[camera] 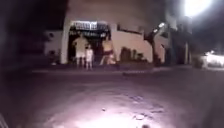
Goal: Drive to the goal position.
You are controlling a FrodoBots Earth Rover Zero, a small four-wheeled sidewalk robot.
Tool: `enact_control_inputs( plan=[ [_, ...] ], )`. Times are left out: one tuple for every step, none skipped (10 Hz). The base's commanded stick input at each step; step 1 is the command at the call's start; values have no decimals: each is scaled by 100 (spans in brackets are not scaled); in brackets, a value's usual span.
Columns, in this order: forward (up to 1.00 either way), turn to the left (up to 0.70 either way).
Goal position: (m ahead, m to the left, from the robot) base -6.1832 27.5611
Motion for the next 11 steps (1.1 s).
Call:
enact_control_inputs(
  plan=[
    [-70,-35],
    [-70,-35],
    [-70,-35],
    [-70,-35],
    [-70,-35],
    [-70,-35],
    [-70,-35],
    [-70,-35],
    [-70,-35],
    [-68,-34],
    [0,0]
  ],
)
